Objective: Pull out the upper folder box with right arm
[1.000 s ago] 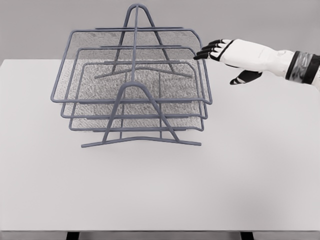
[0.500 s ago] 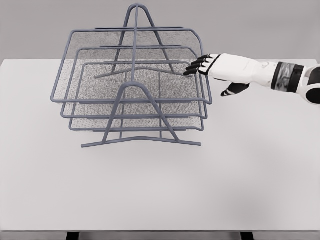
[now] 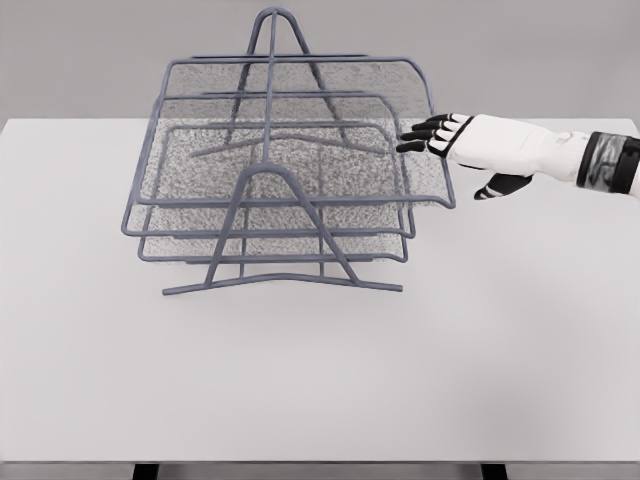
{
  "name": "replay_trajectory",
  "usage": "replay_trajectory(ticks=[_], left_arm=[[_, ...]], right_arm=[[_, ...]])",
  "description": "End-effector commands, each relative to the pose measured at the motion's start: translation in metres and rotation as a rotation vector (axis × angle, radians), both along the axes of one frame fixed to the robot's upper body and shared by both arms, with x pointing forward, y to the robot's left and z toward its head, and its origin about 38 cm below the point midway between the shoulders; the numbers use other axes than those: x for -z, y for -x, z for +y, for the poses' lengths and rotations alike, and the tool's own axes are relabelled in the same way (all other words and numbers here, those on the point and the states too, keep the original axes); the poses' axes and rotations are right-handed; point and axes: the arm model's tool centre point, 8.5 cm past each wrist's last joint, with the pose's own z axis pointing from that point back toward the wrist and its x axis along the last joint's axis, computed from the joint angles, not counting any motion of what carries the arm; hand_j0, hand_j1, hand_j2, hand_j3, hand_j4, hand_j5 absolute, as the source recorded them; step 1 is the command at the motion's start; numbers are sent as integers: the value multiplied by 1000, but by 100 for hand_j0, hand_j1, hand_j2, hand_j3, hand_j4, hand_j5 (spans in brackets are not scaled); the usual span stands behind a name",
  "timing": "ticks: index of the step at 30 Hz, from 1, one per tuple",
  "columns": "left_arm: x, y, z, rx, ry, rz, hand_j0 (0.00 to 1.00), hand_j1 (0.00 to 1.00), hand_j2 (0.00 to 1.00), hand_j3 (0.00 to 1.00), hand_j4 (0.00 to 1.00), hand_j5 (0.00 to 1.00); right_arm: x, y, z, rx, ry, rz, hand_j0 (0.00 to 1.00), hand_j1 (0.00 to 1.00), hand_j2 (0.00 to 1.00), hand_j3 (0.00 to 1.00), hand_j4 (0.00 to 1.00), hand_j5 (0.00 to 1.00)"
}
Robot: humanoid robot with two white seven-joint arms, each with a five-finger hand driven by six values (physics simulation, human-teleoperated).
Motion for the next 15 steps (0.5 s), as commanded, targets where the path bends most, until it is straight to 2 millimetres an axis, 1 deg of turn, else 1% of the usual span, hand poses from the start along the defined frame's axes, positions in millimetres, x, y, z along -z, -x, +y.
replay_trajectory(ticks=[1, 3, 4, 9, 11, 12, 13, 15], left_arm=[[0, 0, 0, -1, 0, 0, 100, 100, 100, 100, 100, 100], [0, 0, 0, -1, 0, 0, 100, 100, 100, 100, 100, 100], [0, 0, 0, -1, 0, 0, 100, 100, 100, 100, 100, 100], [0, 0, 0, -1, 0, 0, 100, 100, 100, 100, 100, 100], [0, 0, 0, -1, 0, 0, 100, 100, 100, 100, 100, 100], [0, 0, 0, -1, 0, 0, 100, 100, 100, 100, 100, 100], [0, 0, 0, -1, 0, 0, 100, 100, 100, 100, 100, 100], [0, 0, 0, -1, 0, 0, 100, 100, 100, 100, 100, 100]], right_arm=[[0, 1, -11, 14, 50, -14, 100, 100, 100, 100, 100, 100], [-1, 2, -13, 18, 54, -14, 100, 100, 100, 100, 100, 100], [-2, 3, -23, 35, 66, -14, 100, 100, 100, 100, 100, 100], [-5, 4, -30, 49, 64, -11, 100, 100, 100, 100, 100, 100], [-7, 7, -40, 67, 76, -10, 100, 100, 100, 100, 100, 100], [-7, 7, -40, 67, 72, -8, 100, 100, 100, 100, 100, 100], [-8, 8, -45, 75, 78, -10, 100, 100, 100, 100, 100, 100], [-8, 8, -46, 76, 79, -9, 100, 100, 100, 100, 100, 100]])
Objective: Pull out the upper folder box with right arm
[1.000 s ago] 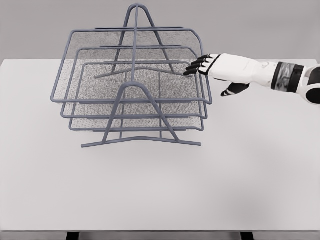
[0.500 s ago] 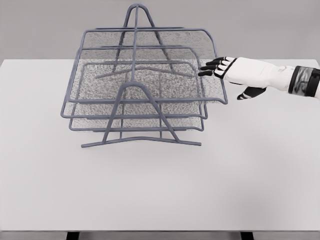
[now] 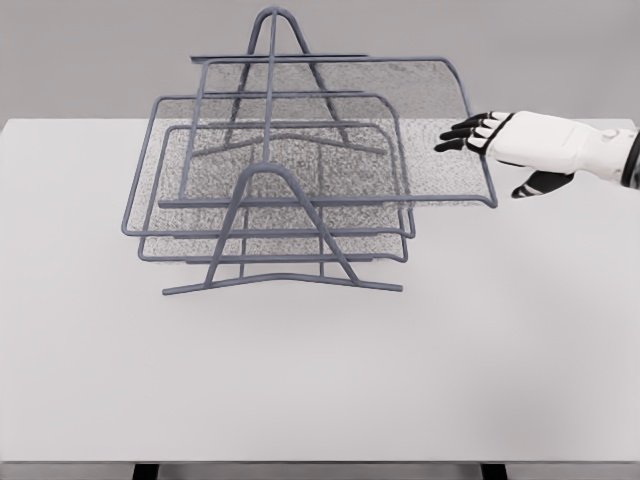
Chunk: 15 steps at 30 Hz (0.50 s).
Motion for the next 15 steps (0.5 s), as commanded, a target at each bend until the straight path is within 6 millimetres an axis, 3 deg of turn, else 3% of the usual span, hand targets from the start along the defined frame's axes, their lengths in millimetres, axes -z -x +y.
replay_trajectory(ticks=[1, 15], left_arm=[[0, 0, 0, -1, 0, 0, 100, 100, 100, 100, 100, 100], [0, 0, 0, -1, 0, 0, 100, 100, 100, 100, 100, 100]], right_arm=[[1, 1, -12, 19, 58, -10, 100, 100, 100, 100, 100, 100], [-19, 13, -49, 81, 79, -17, 100, 100, 100, 100, 100, 100]])
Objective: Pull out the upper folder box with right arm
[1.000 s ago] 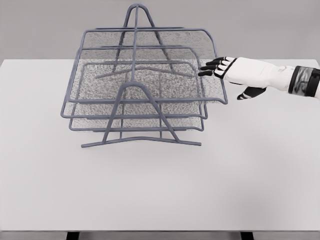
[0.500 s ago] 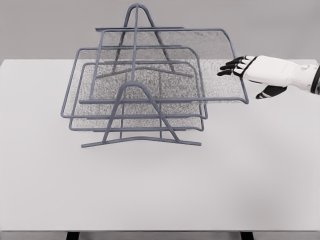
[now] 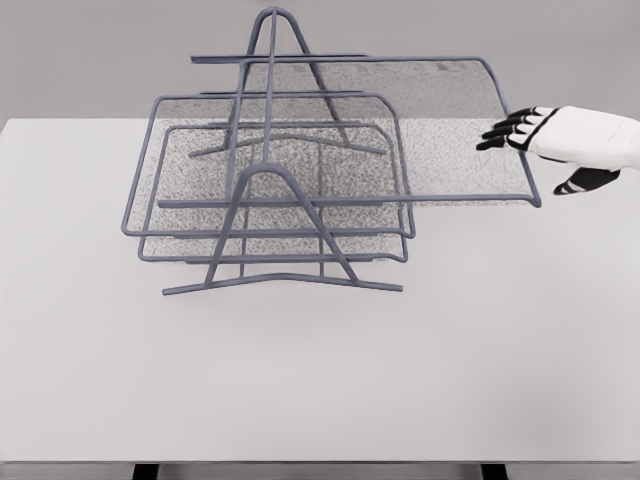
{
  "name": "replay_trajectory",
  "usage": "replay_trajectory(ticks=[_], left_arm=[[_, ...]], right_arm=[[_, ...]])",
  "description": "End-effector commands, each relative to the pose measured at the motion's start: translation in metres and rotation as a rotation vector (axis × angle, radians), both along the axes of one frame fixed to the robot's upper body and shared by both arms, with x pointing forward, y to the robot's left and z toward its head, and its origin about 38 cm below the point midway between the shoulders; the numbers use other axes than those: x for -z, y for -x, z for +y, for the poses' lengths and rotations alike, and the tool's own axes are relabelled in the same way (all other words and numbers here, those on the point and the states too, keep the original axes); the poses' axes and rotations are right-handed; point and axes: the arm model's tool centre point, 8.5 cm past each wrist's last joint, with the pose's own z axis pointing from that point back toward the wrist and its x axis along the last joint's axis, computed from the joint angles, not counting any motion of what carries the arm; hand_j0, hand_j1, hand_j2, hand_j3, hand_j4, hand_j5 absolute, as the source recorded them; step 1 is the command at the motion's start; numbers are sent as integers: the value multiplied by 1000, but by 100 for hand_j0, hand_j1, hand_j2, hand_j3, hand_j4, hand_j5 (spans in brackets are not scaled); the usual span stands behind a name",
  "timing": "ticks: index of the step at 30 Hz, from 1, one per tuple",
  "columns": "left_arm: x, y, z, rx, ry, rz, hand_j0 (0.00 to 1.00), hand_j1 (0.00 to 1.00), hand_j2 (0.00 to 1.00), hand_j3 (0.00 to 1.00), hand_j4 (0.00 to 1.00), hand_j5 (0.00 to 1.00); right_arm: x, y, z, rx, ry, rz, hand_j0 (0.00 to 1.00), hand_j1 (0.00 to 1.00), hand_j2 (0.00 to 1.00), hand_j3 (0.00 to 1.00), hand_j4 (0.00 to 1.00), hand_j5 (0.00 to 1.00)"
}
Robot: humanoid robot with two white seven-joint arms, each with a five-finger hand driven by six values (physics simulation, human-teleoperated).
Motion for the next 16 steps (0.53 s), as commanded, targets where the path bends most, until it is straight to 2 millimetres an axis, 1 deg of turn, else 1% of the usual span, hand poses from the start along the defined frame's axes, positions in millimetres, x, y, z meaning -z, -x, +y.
replay_trajectory(ticks=[1, 3, 5, 7, 13, 16], left_arm=[[0, 0, 0, -1, 0, 0, 100, 100, 100, 100, 100, 100], [0, 0, 0, -1, 0, 0, 100, 100, 100, 100, 100, 100], [0, 0, 0, -1, 0, 0, 100, 100, 100, 100, 100, 100], [0, 0, 0, -1, 0, 0, 100, 100, 100, 100, 100, 100], [0, 0, 0, -1, 0, 0, 100, 100, 100, 100, 100, 100], [0, 0, 0, -1, 0, 0, 100, 100, 100, 100, 100, 100]], right_arm=[[-6, 4, -10, 17, 10, -4, 100, 100, 100, 100, 100, 100], [-11, 4, -13, 21, 13, -14, 100, 100, 100, 100, 100, 100], [-24, 4, -21, 43, 2, -46, 100, 100, 100, 100, 100, 100], [-28, 6, -24, 49, -19, -43, 100, 100, 100, 100, 100, 100], [-37, 5, -20, 41, -61, -54, 100, 100, 100, 100, 100, 100], [-37, 5, -20, 41, -61, -54, 100, 100, 100, 100, 100, 100]])
